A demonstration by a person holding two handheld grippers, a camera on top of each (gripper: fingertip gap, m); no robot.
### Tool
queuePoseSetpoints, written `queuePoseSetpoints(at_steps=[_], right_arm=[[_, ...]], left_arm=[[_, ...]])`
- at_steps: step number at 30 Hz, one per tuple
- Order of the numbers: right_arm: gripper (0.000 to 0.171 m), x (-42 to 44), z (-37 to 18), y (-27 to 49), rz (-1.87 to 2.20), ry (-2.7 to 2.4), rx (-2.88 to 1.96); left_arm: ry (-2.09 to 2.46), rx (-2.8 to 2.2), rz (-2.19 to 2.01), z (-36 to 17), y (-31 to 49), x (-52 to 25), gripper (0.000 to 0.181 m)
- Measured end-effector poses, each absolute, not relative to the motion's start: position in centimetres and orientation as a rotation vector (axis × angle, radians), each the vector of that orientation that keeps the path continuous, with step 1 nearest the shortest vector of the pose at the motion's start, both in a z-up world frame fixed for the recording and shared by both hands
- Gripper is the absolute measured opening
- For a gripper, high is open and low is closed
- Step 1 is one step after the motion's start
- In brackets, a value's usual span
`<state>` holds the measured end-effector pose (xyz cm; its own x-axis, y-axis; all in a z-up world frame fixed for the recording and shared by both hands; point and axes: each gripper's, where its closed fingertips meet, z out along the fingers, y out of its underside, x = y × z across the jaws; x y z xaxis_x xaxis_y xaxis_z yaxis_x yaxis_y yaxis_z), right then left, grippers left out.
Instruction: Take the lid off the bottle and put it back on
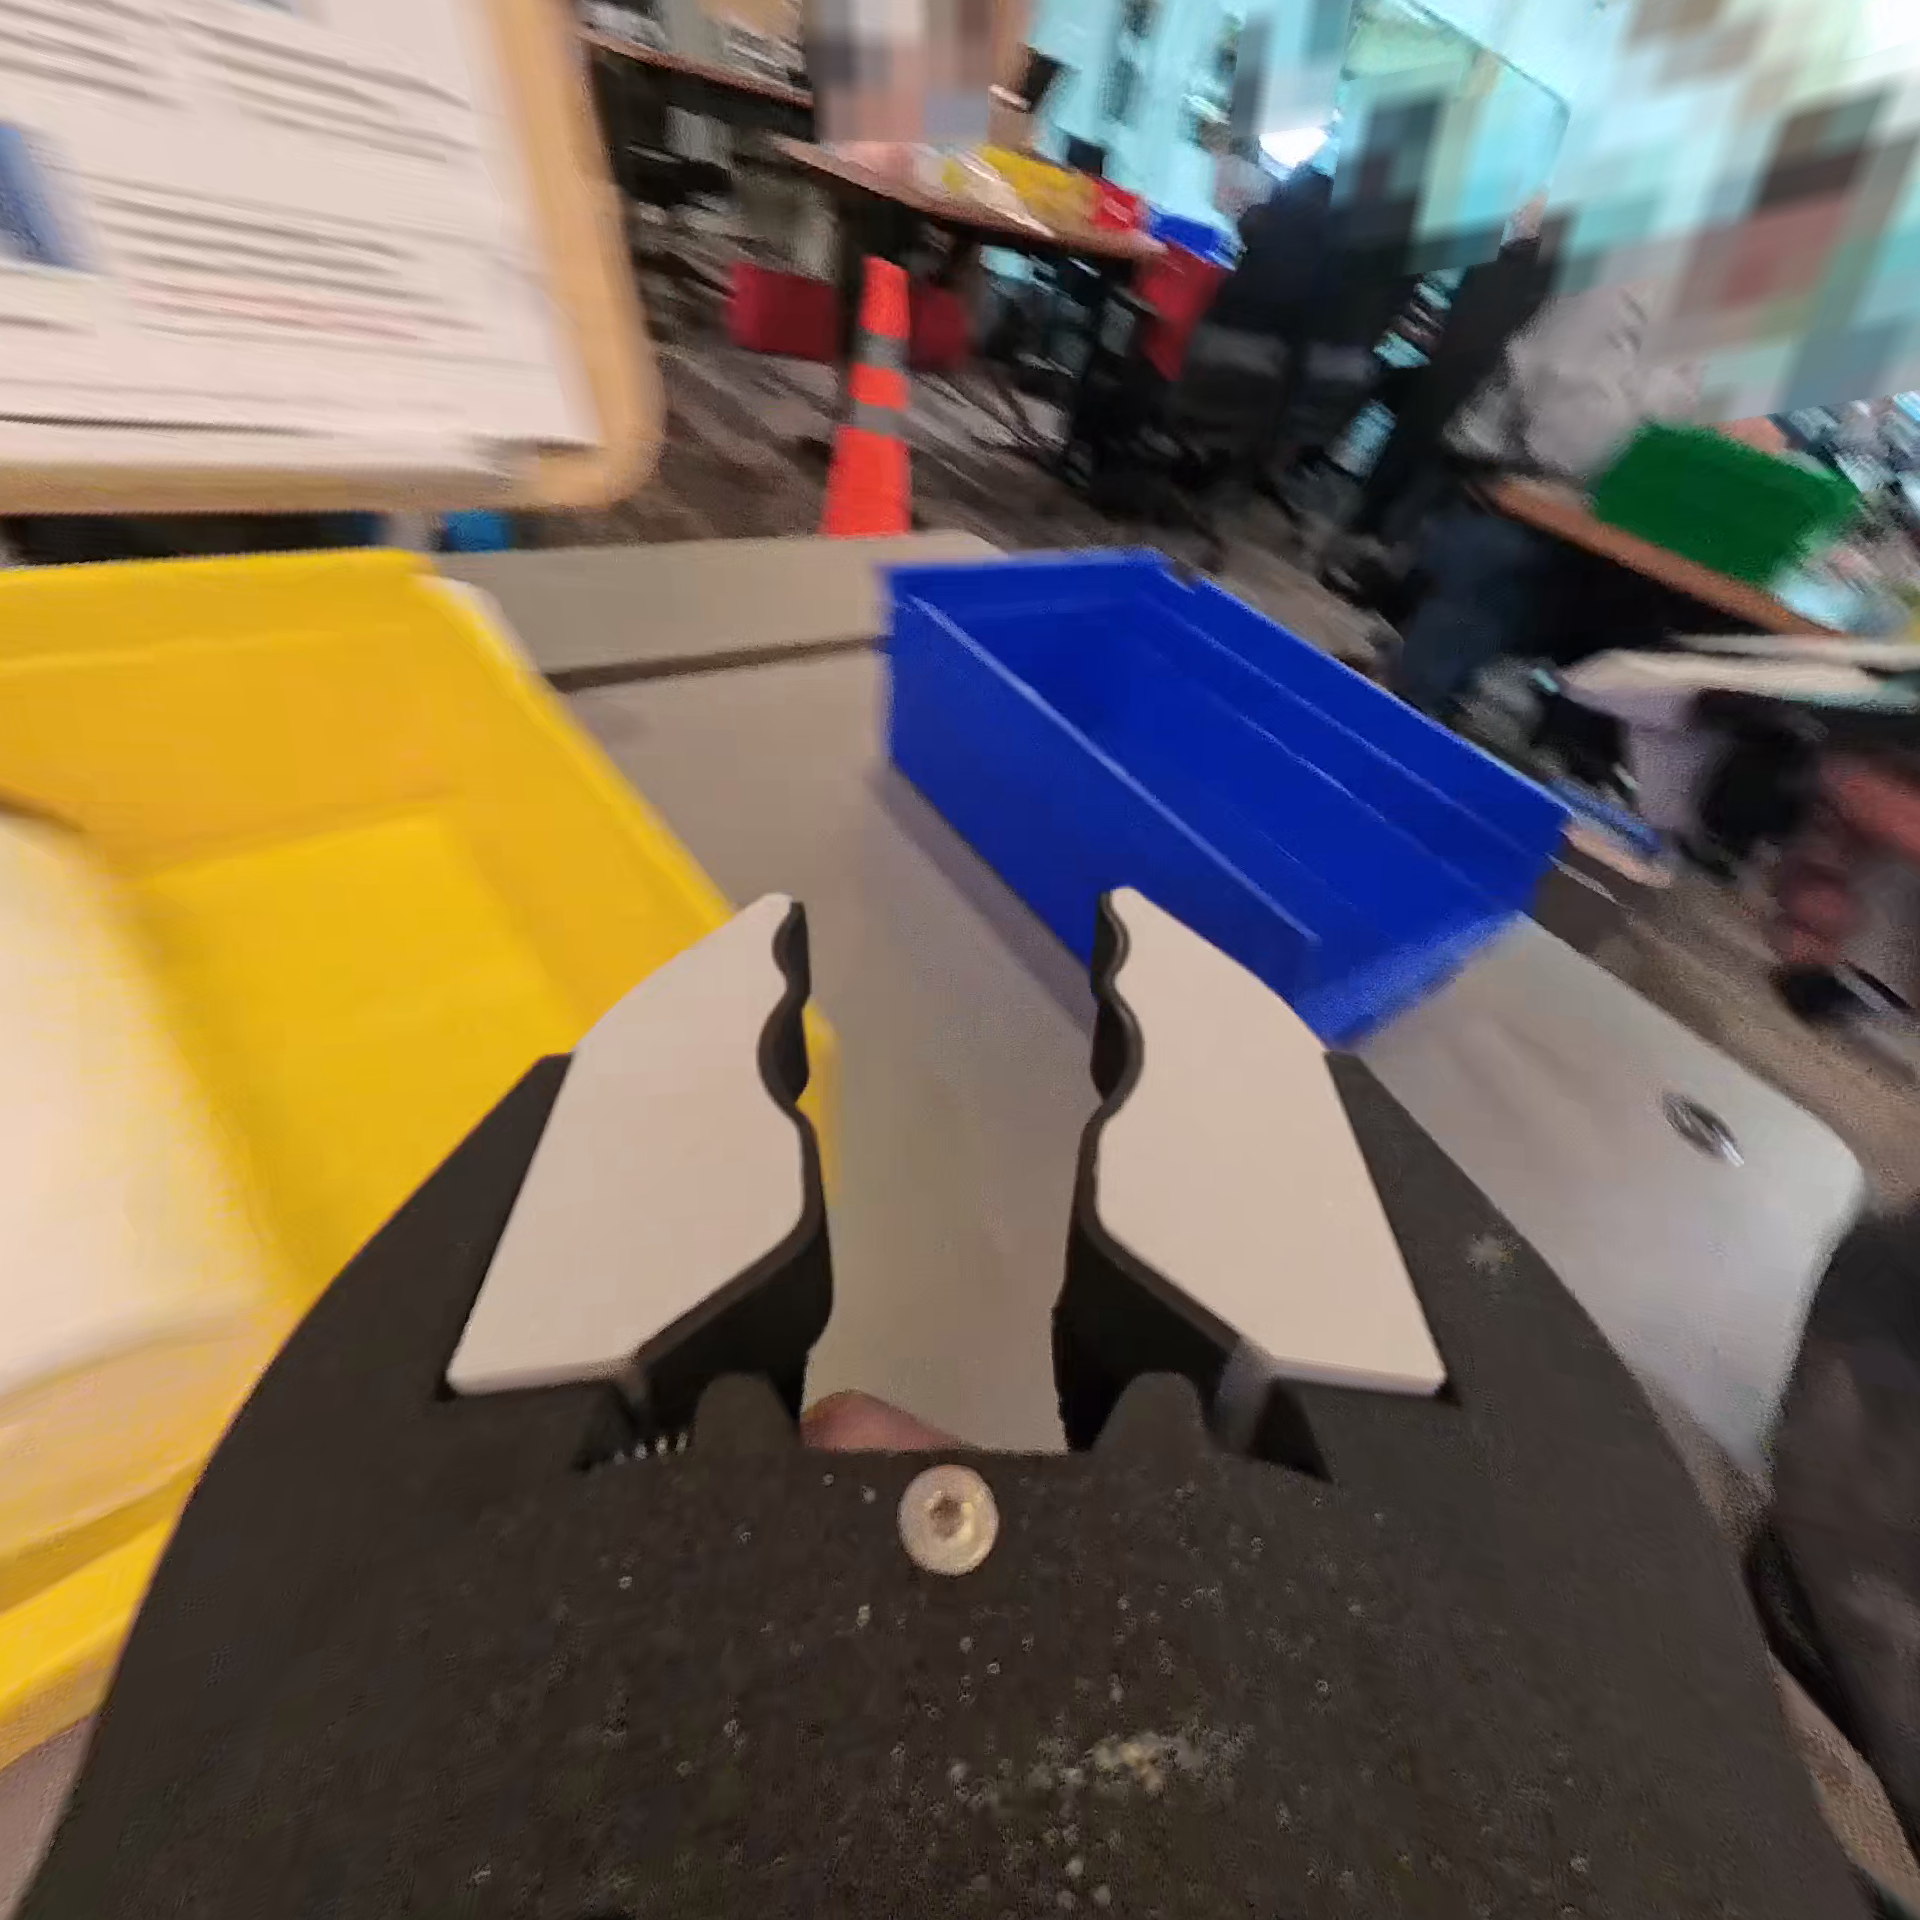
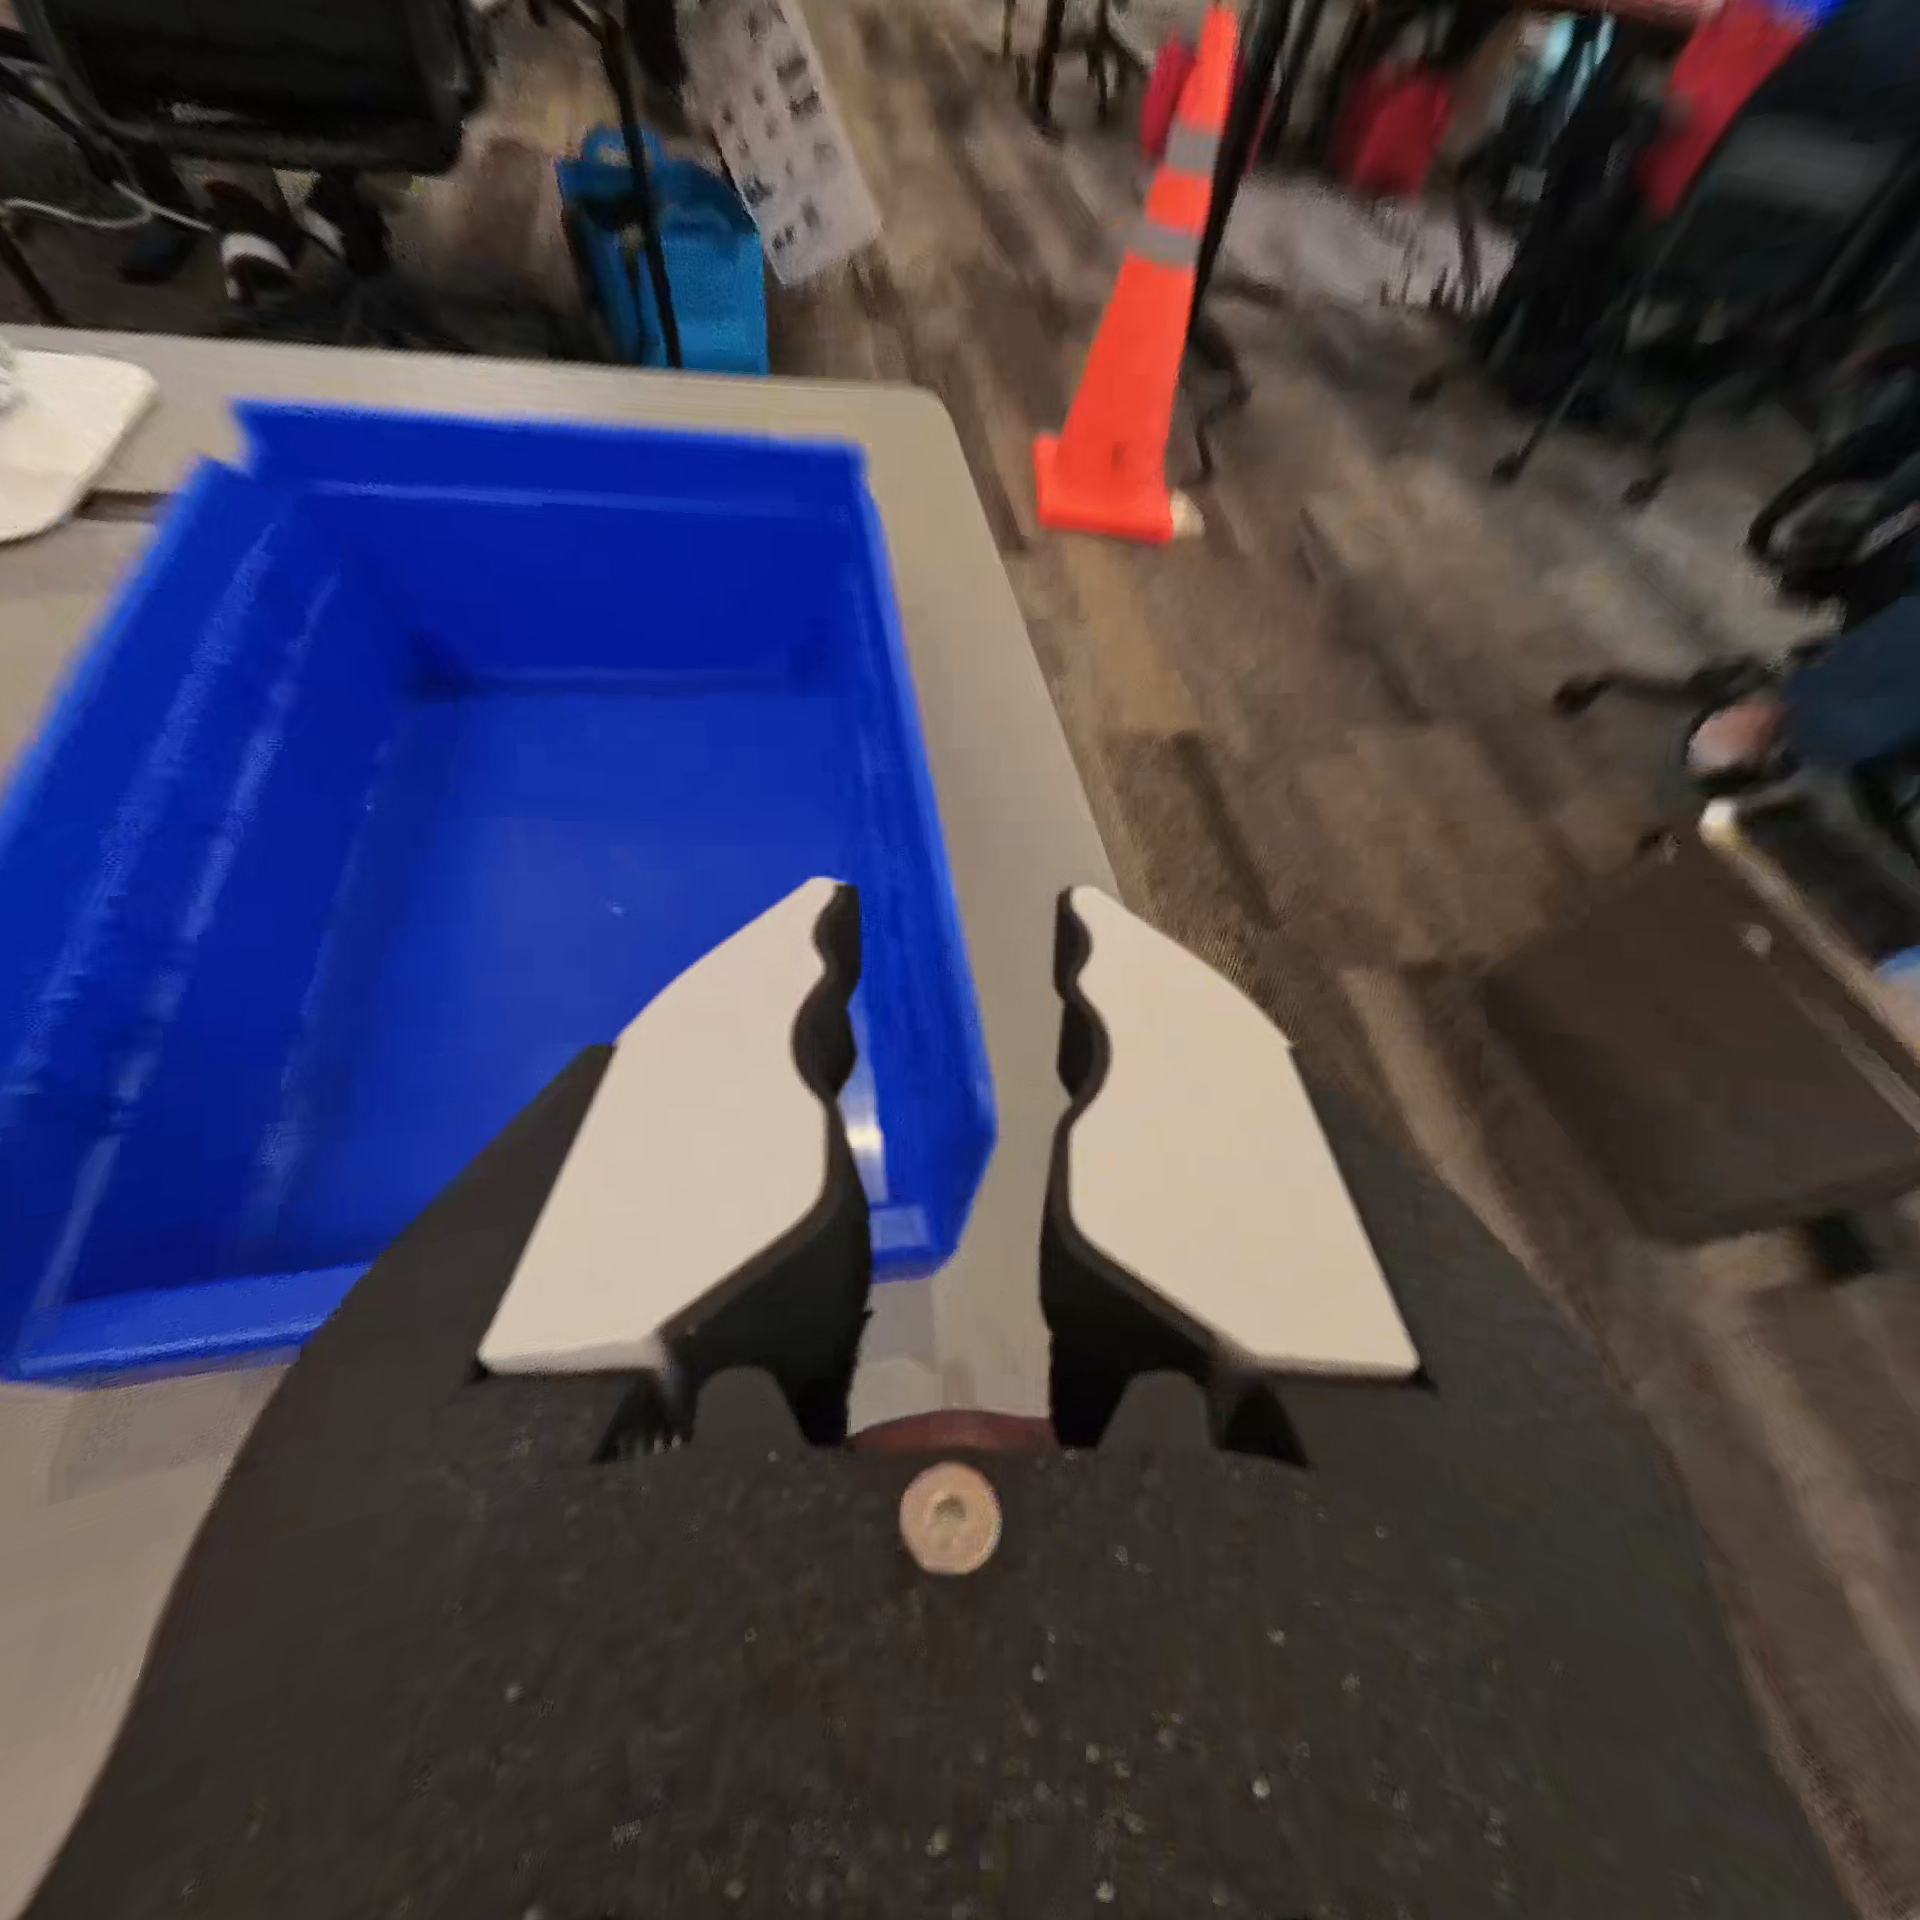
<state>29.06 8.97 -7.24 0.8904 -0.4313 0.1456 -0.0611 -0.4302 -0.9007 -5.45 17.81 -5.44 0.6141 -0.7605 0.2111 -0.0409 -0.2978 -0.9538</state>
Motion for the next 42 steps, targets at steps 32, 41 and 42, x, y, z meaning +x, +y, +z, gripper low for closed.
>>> queuePoseSetpoints(at_steps=[32,41,42], right_arm=[[0.007,-25.2,-13.9,27.5,0.142,-0.015,-1.976],[0.019,-31.1,-15.2,28.2,0.325,-0.148,-1.960],[0.021,-31.5,-14.9,27.6,0.421,-0.202,-1.972]], left_arm=[[0.214,-2.005,-0.177,-12.2,30.8,-44.5,0.003],[0.036,-2.065,-0.194,-14.8,32.3,-49.4,0.005],[0.008,-2.059,-0.169,-14.7,32.3,-49.7,0.010]])
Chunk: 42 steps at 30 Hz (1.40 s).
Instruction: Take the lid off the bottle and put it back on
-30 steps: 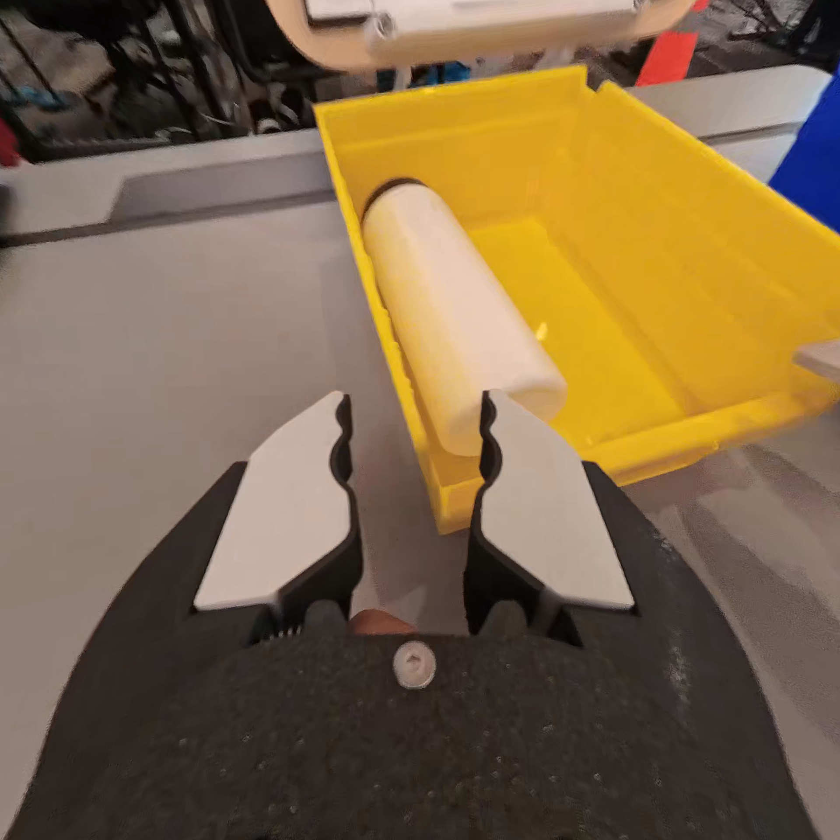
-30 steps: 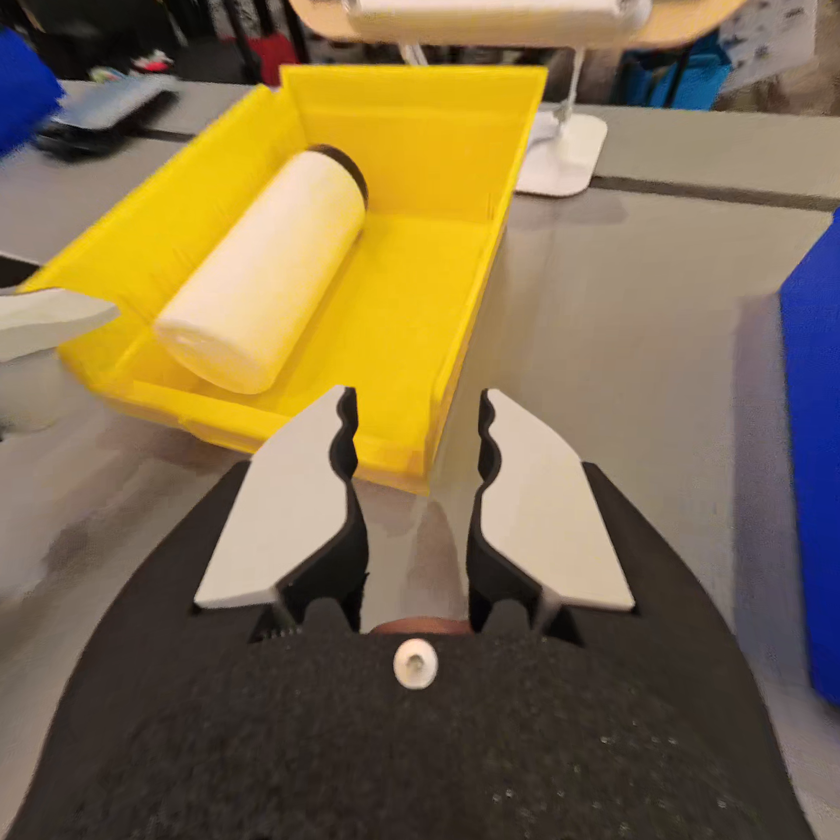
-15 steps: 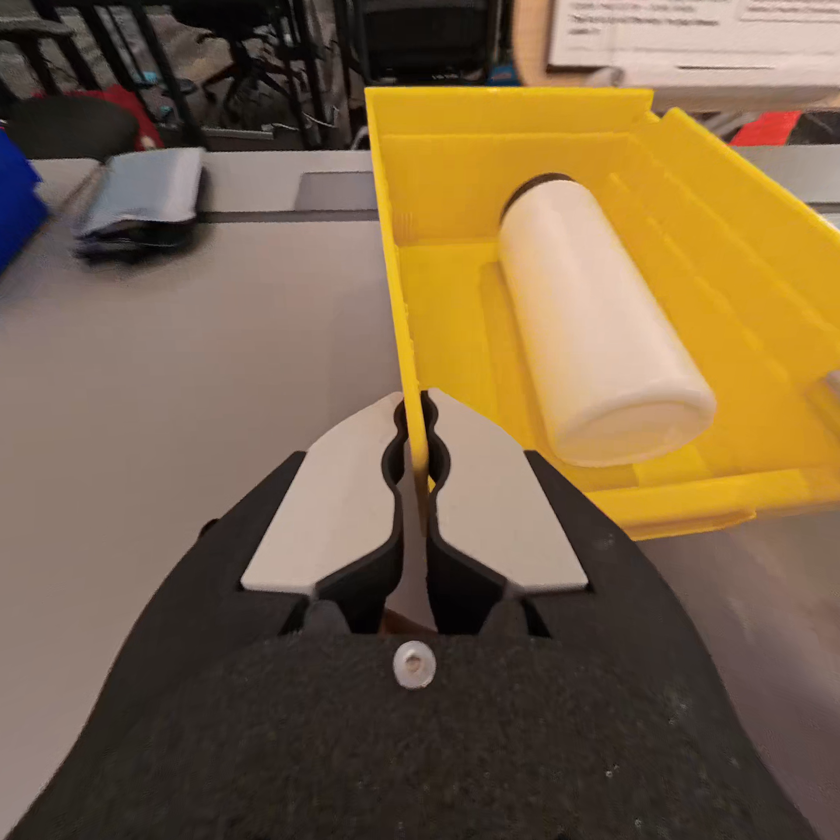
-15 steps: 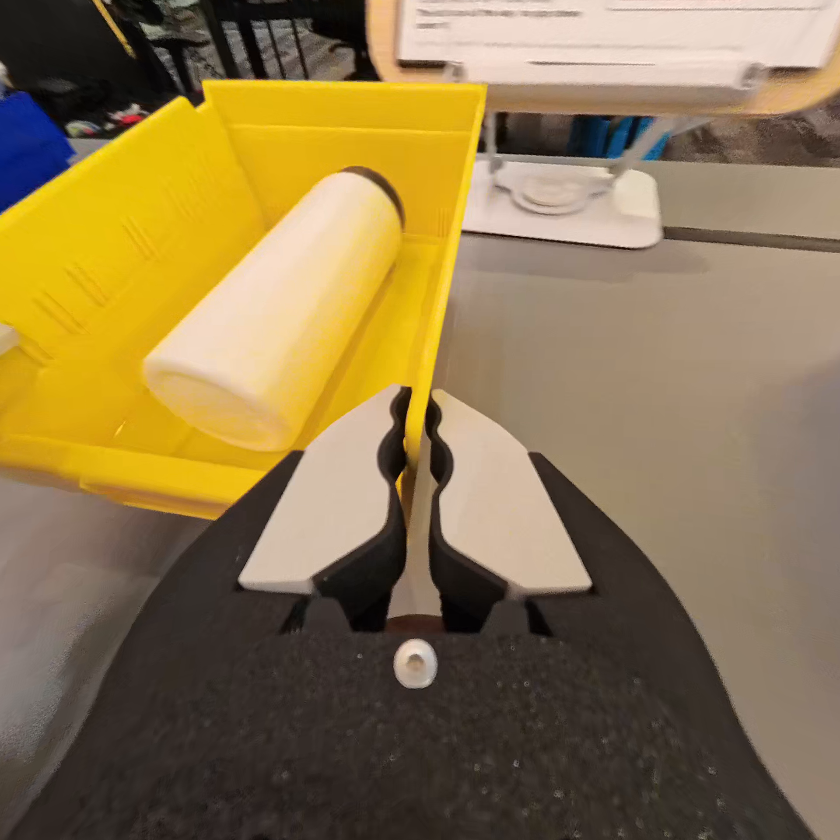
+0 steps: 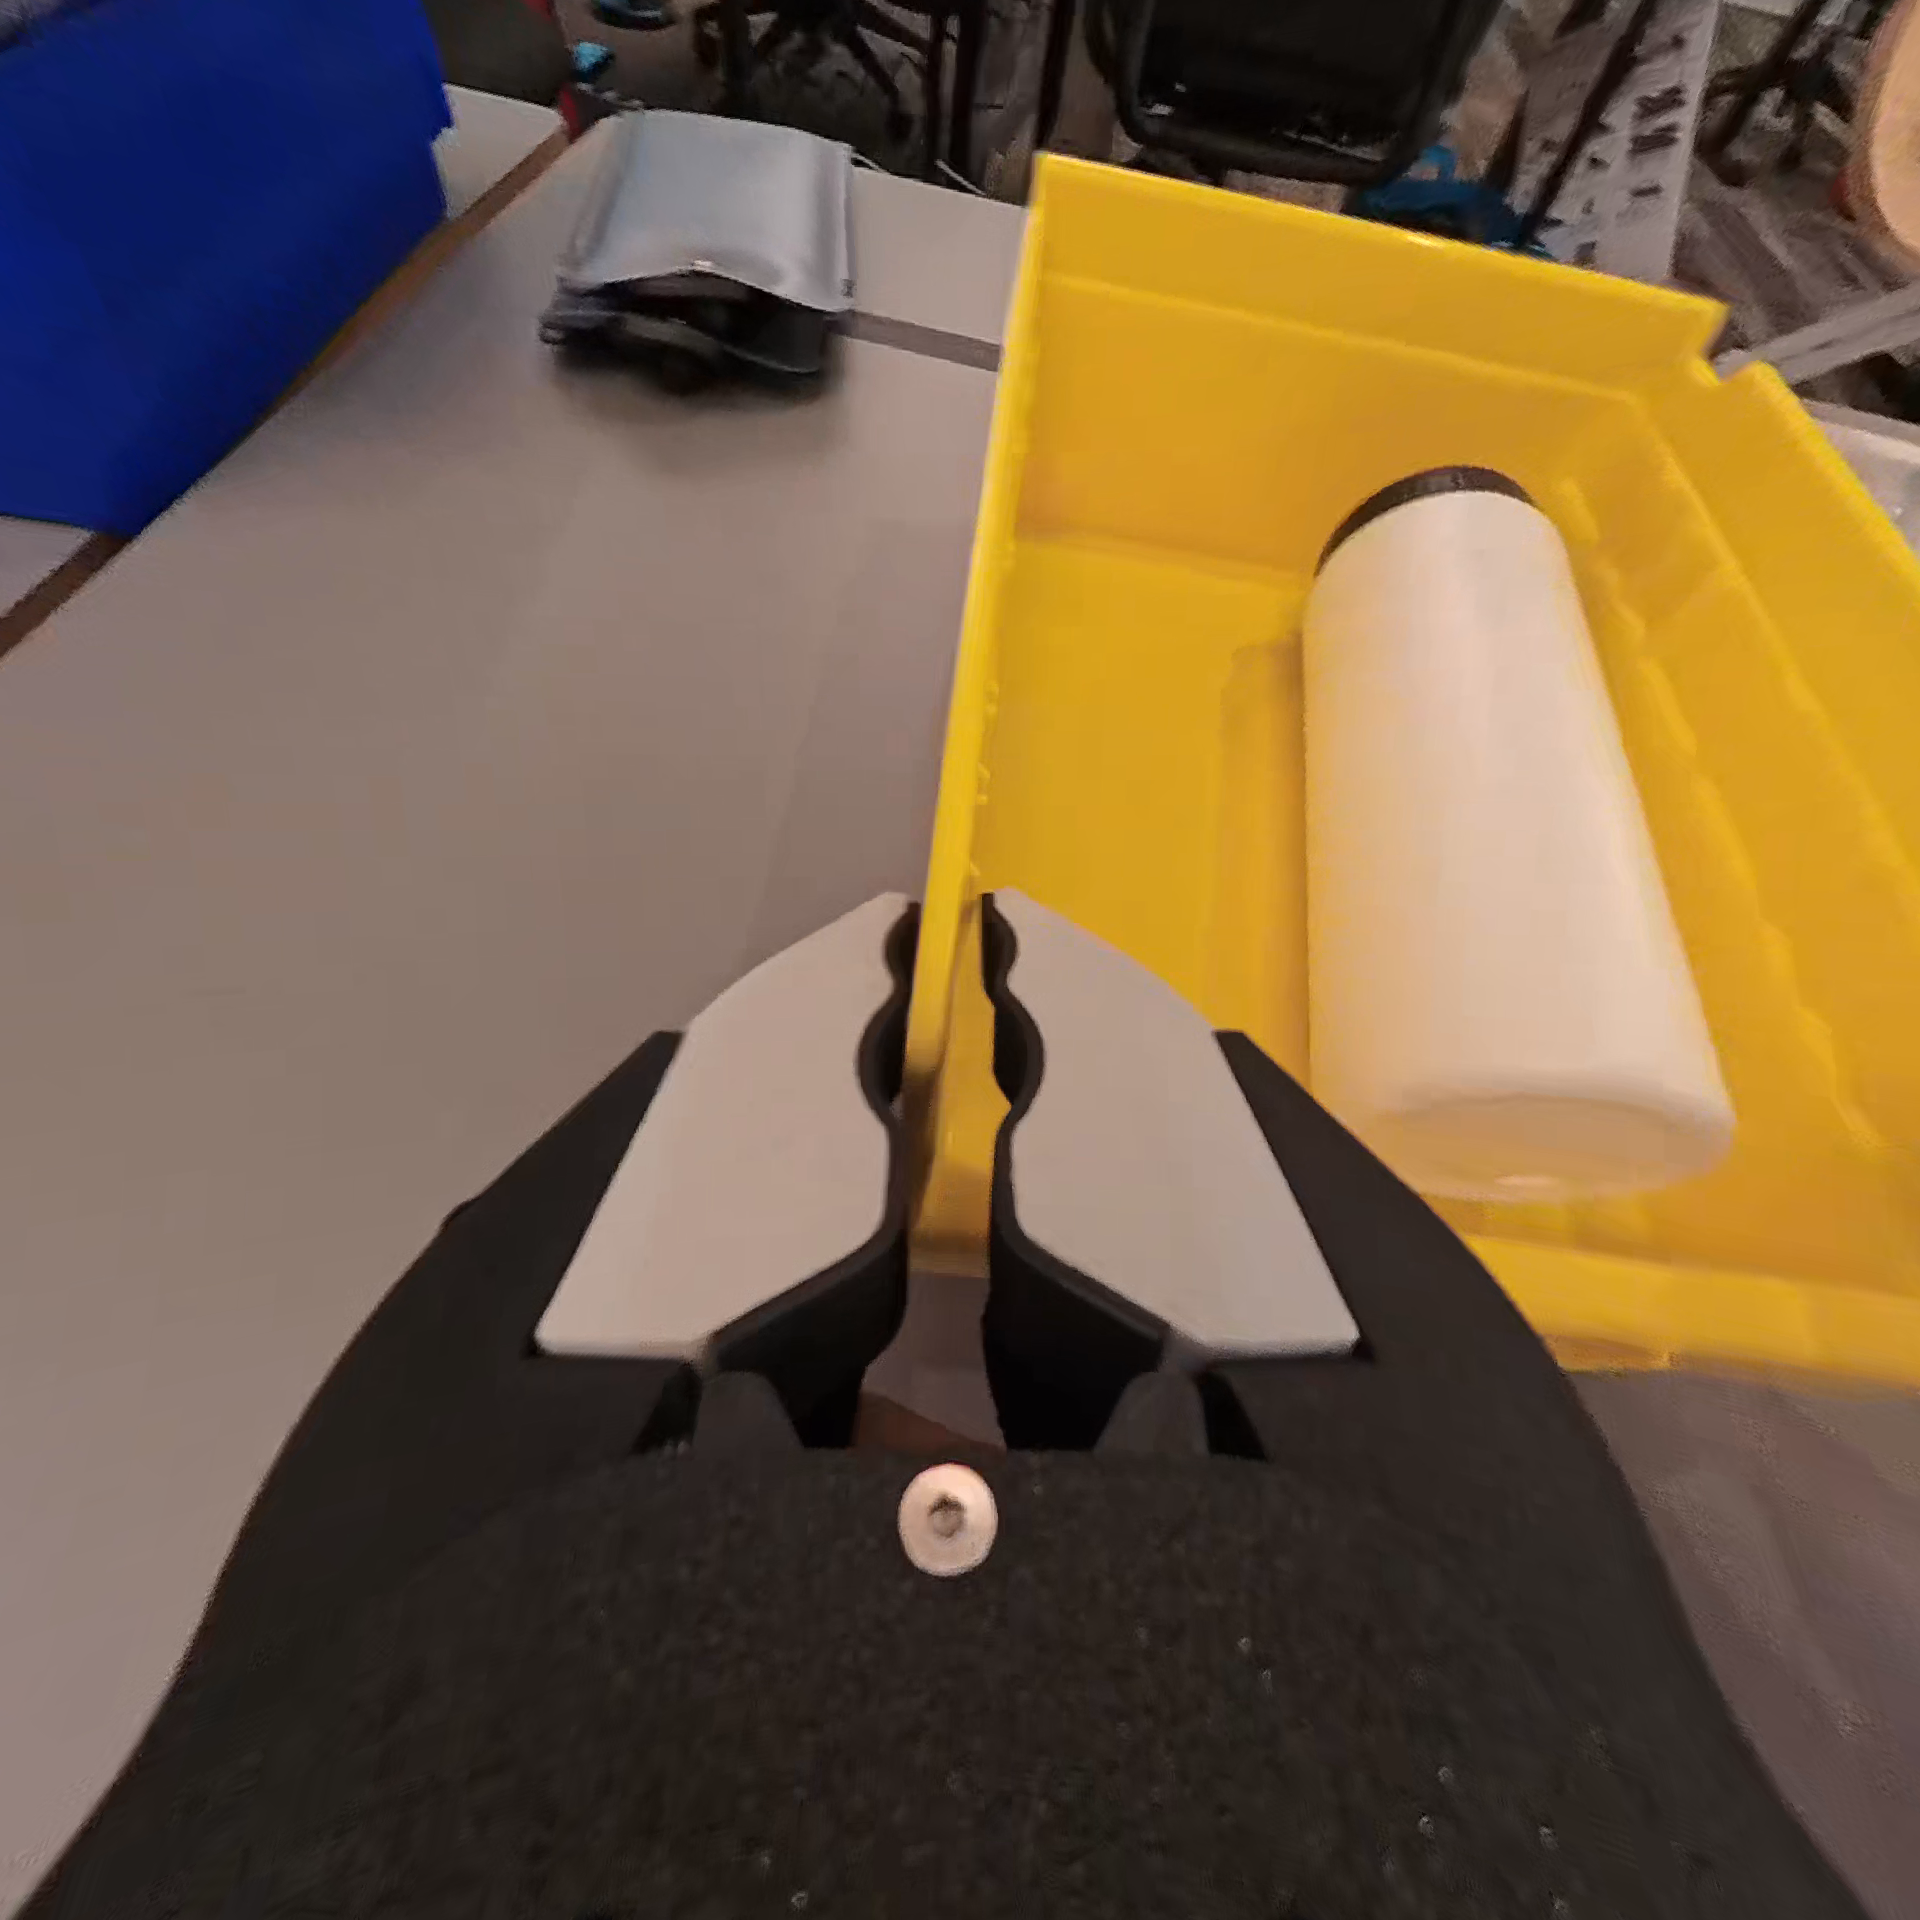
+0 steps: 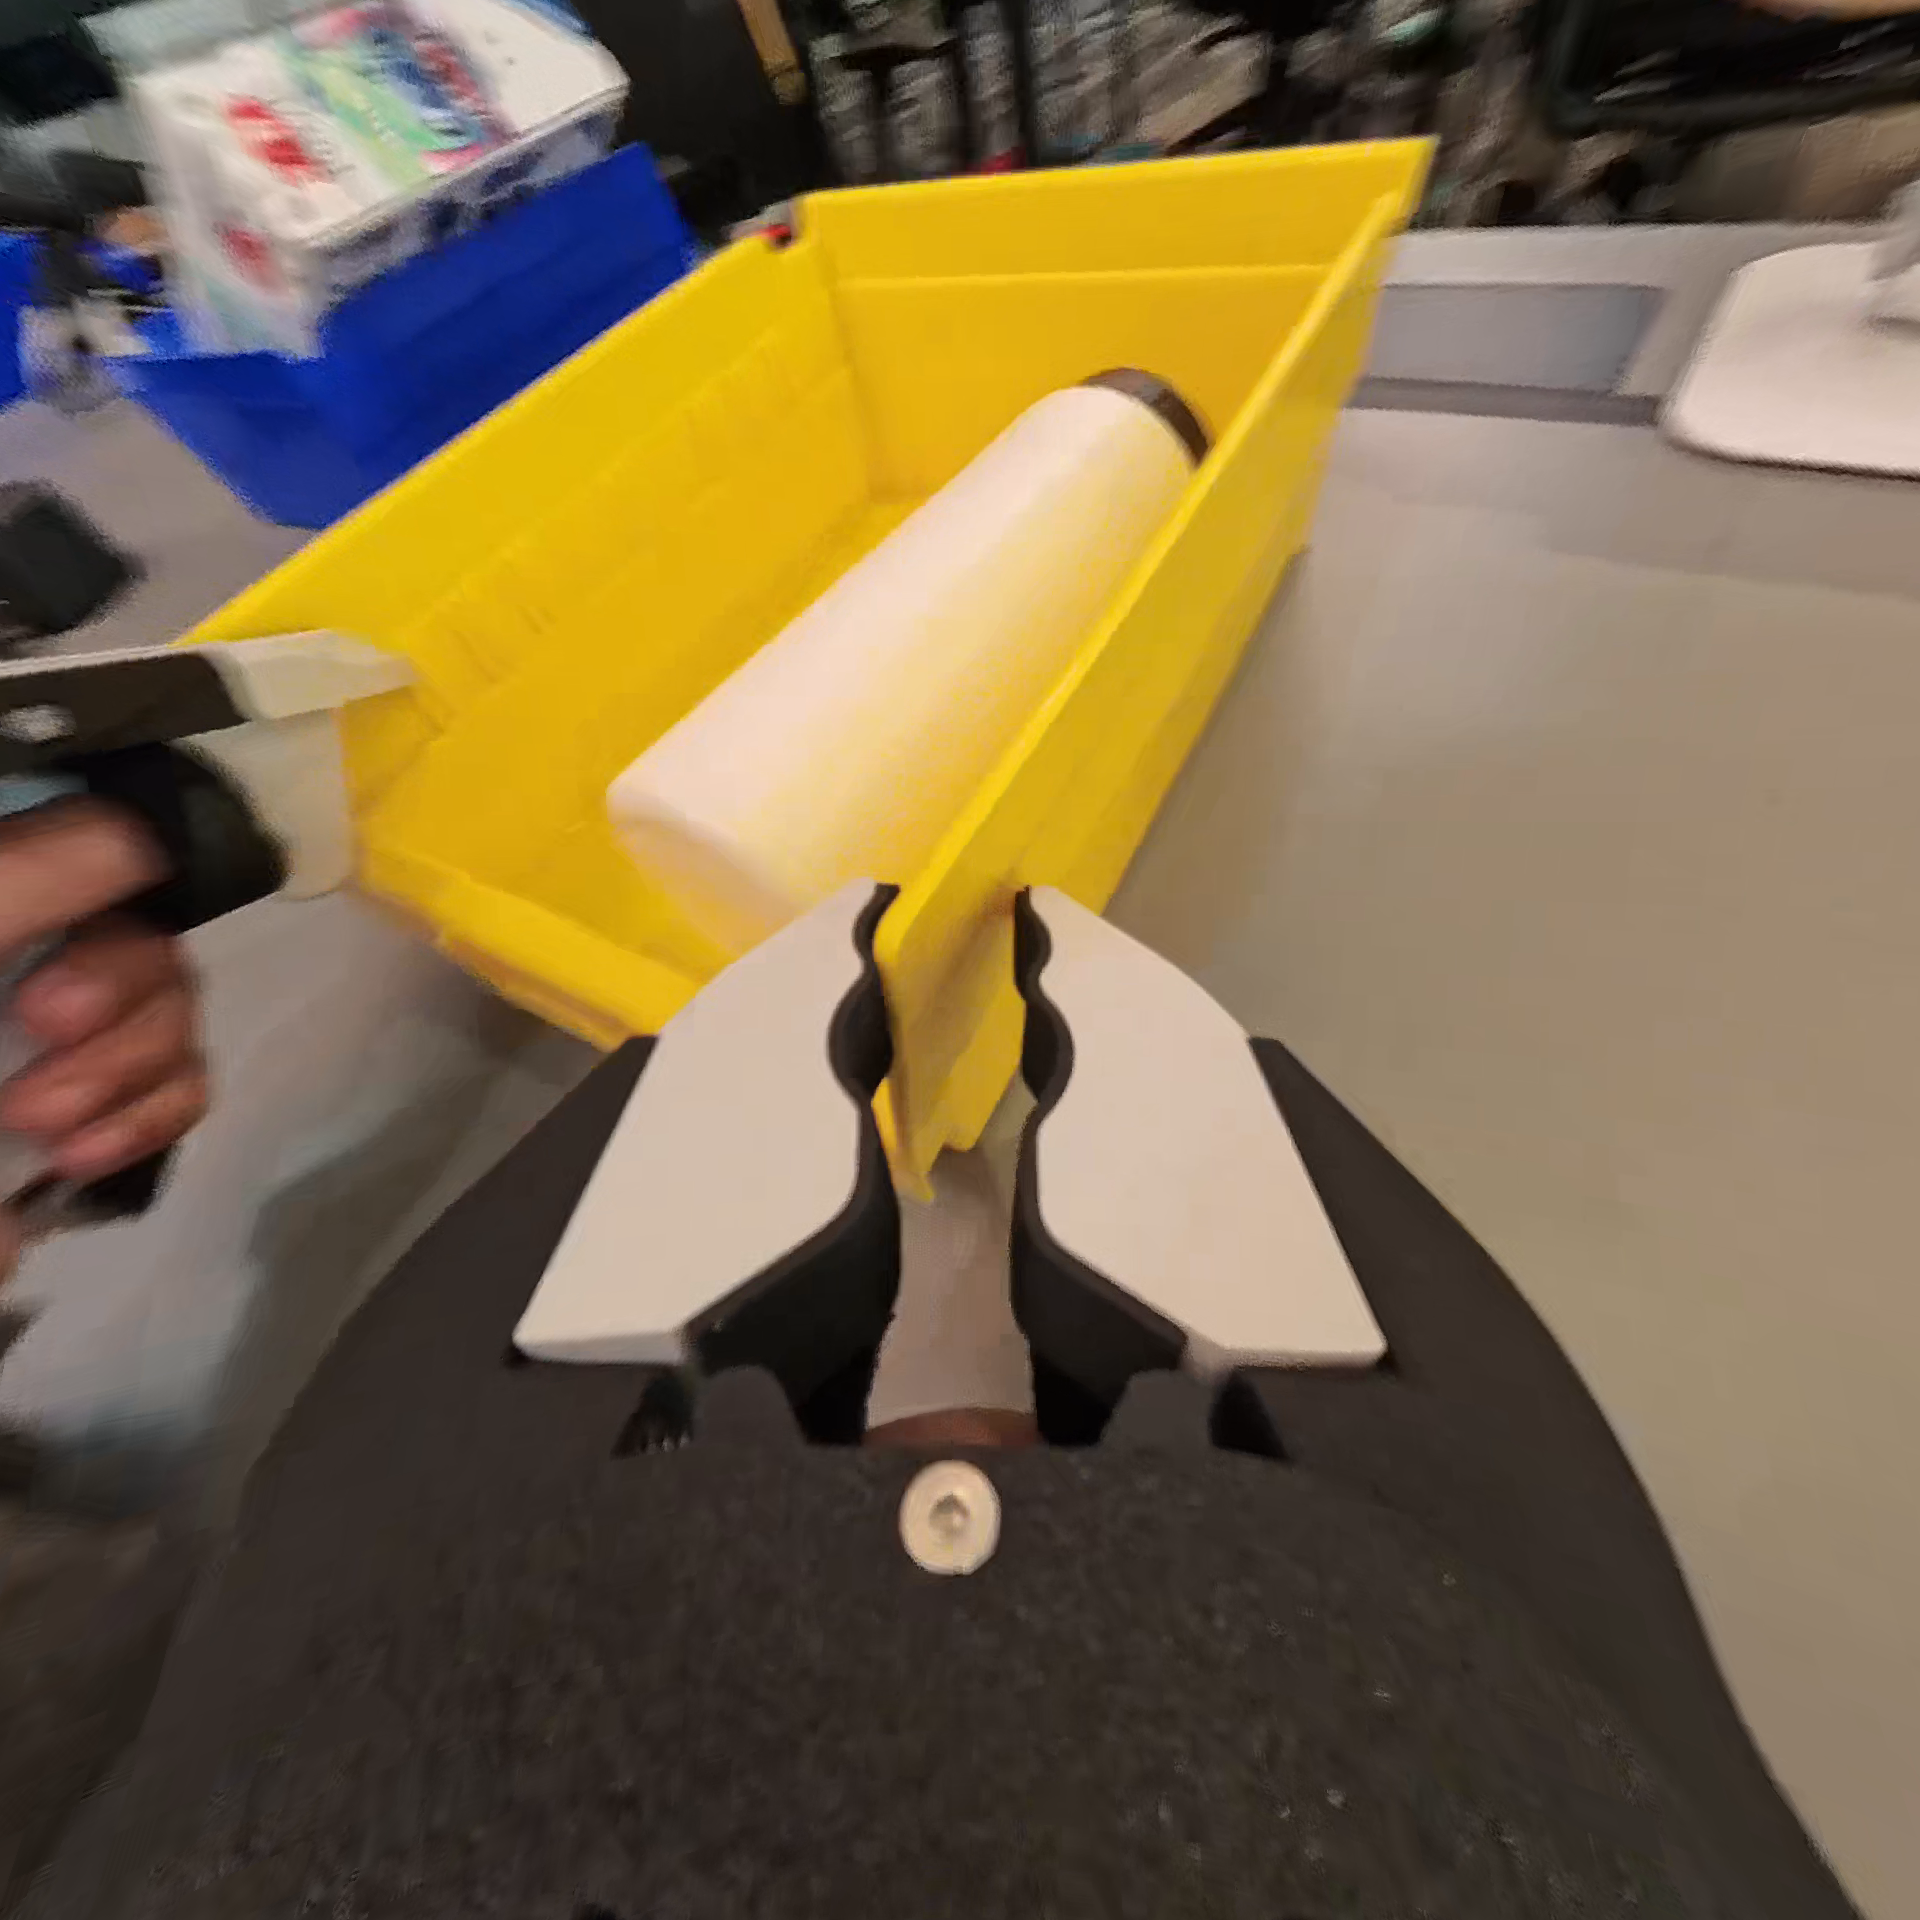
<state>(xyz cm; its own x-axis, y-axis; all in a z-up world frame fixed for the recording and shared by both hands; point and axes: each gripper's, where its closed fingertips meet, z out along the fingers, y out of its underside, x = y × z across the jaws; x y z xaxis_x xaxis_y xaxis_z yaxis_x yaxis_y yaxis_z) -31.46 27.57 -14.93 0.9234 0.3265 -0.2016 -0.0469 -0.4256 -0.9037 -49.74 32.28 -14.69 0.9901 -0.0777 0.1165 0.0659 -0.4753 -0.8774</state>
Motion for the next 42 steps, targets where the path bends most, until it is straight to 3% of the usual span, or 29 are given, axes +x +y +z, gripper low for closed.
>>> queuePoseSetpoints(at_steps=[2,5,9,12,14,17,20,27,33,42], right_arm=[[0.025,-31.1,-12.7,24.9,0.634,-0.347,-1.913],[0.036,-24.6,-7.7,23.7,0.592,-0.292,-1.727],[0.036,-14.5,-7.6,20.7,0.626,-0.220,-1.761],[0.043,-6.2,-7.5,17.2,0.308,-0.496,-1.630],[0.042,-0.6,-4.7,15.6,0.139,-0.437,-1.481],[0.039,4.8,-4.9,14.2,0.137,-0.220,-1.497],[0.053,10.2,-8.7,14.6,-0.022,0.008,-1.712],[0.056,12.1,-9.6,15.3,0.021,0.125,-1.735],[0.061,9.3,-13.0,12.6,0.071,0.098,-1.906],[0.055,8.2,-12.4,9.4,0.105,0.104,-1.866]], left_arm=[[-0.024,-2.034,-0.127,-13.8,31.9,-50.1,0.037],[-0.096,-1.909,-0.125,-10.4,30.4,-49.1,0.048],[-0.046,-1.790,-0.380,-8.1,27.6,-41.0,0.047],[0.054,-1.739,-0.621,-8.6,25.5,-33.7,0.037],[0.156,-1.759,-0.629,-9.1,25.5,-30.6,0.037],[0.246,-1.827,-0.478,-10.4,26.5,-29.8,0.046],[0.252,-1.848,-0.389,-11.0,27.6,-30.9,0.046],[0.276,-1.838,-0.214,-11.1,28.3,-33.7,0.052],[0.333,-1.847,-0.227,-11.4,23.0,-34.3,0.049],[0.399,-1.819,-0.291,-11.0,20.7,-32.8,0.049]])
